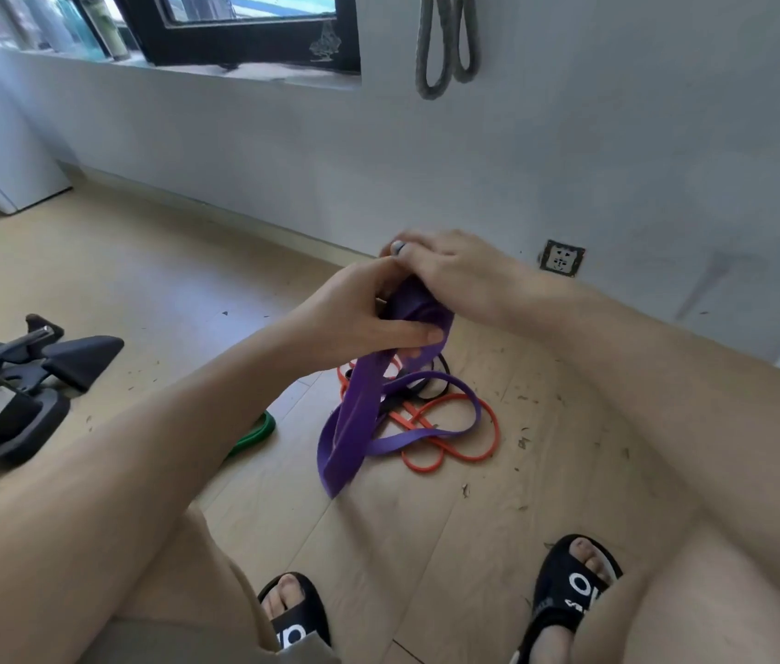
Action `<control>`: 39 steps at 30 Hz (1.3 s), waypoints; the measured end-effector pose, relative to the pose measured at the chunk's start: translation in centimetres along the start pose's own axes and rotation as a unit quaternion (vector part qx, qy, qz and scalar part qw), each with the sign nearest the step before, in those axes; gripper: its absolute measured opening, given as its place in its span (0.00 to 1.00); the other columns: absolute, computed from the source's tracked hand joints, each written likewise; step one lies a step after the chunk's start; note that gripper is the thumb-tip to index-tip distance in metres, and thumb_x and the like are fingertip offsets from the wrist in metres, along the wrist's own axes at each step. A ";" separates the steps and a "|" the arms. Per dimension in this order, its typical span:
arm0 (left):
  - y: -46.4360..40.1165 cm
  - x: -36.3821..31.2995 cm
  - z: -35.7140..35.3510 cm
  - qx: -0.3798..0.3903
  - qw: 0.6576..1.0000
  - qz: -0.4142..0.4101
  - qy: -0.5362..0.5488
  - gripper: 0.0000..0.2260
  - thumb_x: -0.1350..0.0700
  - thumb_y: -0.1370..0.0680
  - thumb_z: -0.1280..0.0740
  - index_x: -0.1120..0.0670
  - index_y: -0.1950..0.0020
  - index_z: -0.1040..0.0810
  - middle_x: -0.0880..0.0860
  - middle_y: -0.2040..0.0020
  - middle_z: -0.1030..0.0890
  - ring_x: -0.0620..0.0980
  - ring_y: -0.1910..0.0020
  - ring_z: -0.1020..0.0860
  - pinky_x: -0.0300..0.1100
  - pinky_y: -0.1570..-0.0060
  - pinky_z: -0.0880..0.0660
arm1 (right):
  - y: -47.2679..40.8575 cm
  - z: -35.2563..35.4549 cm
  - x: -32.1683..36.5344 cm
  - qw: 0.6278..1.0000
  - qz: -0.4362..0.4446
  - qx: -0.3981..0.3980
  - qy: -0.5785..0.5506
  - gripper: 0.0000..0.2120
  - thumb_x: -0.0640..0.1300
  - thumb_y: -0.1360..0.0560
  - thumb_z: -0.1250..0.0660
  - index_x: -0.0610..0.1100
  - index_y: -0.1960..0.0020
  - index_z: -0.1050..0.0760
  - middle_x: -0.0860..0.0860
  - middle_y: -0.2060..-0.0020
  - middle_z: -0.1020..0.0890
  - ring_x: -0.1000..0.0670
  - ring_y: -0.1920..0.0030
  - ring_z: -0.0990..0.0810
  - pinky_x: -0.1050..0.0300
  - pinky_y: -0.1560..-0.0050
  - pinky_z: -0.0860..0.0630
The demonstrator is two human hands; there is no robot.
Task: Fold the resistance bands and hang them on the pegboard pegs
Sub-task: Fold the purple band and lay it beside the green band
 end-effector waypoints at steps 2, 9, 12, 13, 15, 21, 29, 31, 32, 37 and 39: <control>0.2 0.1 0.1 0.001 1.000 -0.002 0.016 0.13 0.64 0.27 0.22 0.51 0.48 0.19 0.53 0.56 0.14 0.55 0.58 0.14 0.55 0.52 0.16 | 0.2 -1.4 -0.5 0.999 -0.017 0.034 0.023 0.20 0.52 0.14 0.49 0.47 0.53 0.22 0.50 0.56 0.17 0.49 0.53 0.20 0.51 0.46 0.26; 0.1 0.1 0.5 0.017 0.998 0.000 0.061 0.15 0.64 0.24 0.24 0.53 0.41 0.21 0.43 0.62 0.17 0.42 0.61 0.20 0.39 0.55 0.21 | 0.0 1.3 0.1 0.998 -0.007 -0.056 -0.025 0.14 0.58 0.18 0.37 0.48 0.50 0.21 0.53 0.67 0.18 0.55 0.70 0.20 0.60 0.66 0.27; 0.1 1.3 -0.5 0.066 0.996 0.028 0.047 0.16 0.59 0.27 0.22 0.53 0.43 0.24 0.43 0.61 0.19 0.45 0.58 0.19 0.50 0.49 0.17 | 0.0 3.0 0.4 0.990 -0.008 -0.110 -0.084 0.13 0.55 0.20 0.33 0.45 0.49 0.22 0.54 0.71 0.20 0.57 0.74 0.24 0.59 0.68 0.26; 0.0 1.6 -0.5 0.069 0.997 0.033 0.033 0.15 0.58 0.27 0.22 0.52 0.46 0.24 0.44 0.61 0.20 0.46 0.59 0.19 0.52 0.50 0.17 | 0.1 3.5 0.3 0.986 -0.013 -0.126 -0.107 0.13 0.55 0.20 0.32 0.44 0.50 0.22 0.55 0.73 0.22 0.58 0.75 0.25 0.60 0.70 0.27; 0.0 1.7 -0.5 0.067 0.997 0.032 0.017 0.11 0.58 0.24 0.23 0.50 0.50 0.25 0.45 0.61 0.20 0.46 0.60 0.19 0.51 0.54 0.17 | 0.4 4.5 0.1 0.980 -0.018 -0.150 -0.128 0.13 0.53 0.20 0.32 0.43 0.54 0.23 0.56 0.76 0.24 0.58 0.78 0.27 0.62 0.73 0.28; 0.1 0.3 0.1 0.047 0.997 0.040 0.048 0.30 0.37 0.30 0.27 0.61 0.43 0.25 0.57 0.60 0.23 0.49 0.62 0.25 0.49 0.57 0.26 | 1.0 7.3 -0.3 0.986 0.006 -0.162 -0.044 0.15 0.51 0.20 0.31 0.47 0.64 0.24 0.53 0.73 0.22 0.57 0.76 0.26 0.63 0.71 0.27; 0.1 0.2 0.5 0.028 0.993 0.042 0.108 0.27 0.49 0.28 0.23 0.68 0.42 0.27 0.56 0.60 0.31 0.52 0.64 0.32 0.44 0.63 0.35 | 0.7 7.1 -1.6 0.988 -0.002 -0.154 0.002 0.12 0.51 0.24 0.28 0.49 0.63 0.23 0.53 0.73 0.21 0.57 0.75 0.27 0.55 0.61 0.24; 0.3 0.3 0.0 0.043 0.992 0.045 0.114 0.22 0.55 0.25 0.24 0.69 0.43 0.27 0.56 0.63 0.27 0.52 0.65 0.27 0.43 0.63 0.29 | 0.7 7.5 -1.7 0.986 0.000 -0.165 0.002 0.11 0.51 0.24 0.28 0.48 0.63 0.23 0.53 0.72 0.20 0.56 0.73 0.27 0.53 0.60 0.23; 0.4 0.4 -0.1 0.048 0.991 0.045 0.117 0.20 0.56 0.24 0.23 0.68 0.45 0.26 0.55 0.63 0.24 0.52 0.65 0.24 0.44 0.61 0.25 | 0.8 7.7 -1.8 0.985 -0.001 -0.171 0.003 0.11 0.50 0.24 0.27 0.48 0.63 0.23 0.52 0.71 0.20 0.55 0.72 0.26 0.52 0.60 0.22; 0.4 0.3 1.0 0.042 0.996 0.037 0.073 0.09 0.47 0.24 0.28 0.52 0.52 0.19 0.51 0.63 0.19 0.49 0.61 0.21 0.47 0.54 0.24 | 1.0 7.9 -3.3 0.987 -0.026 -0.157 0.005 0.11 0.50 0.23 0.28 0.46 0.61 0.22 0.50 0.70 0.20 0.57 0.75 0.25 0.62 0.69 0.25; 0.3 0.4 1.3 0.035 0.998 0.033 0.037 0.07 0.48 0.22 0.28 0.50 0.54 0.20 0.48 0.65 0.21 0.47 0.64 0.24 0.42 0.59 0.27 | 0.9 7.8 -3.6 0.987 -0.030 -0.155 0.013 0.11 0.50 0.23 0.28 0.45 0.59 0.22 0.49 0.68 0.19 0.54 0.74 0.24 0.64 0.70 0.26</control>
Point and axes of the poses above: each hand's wrist, its own y-axis away from the middle knuckle, its own z-axis out of the back of the hand, x = y × z, the point moved 10 cm from there along -y, towards the middle knuckle
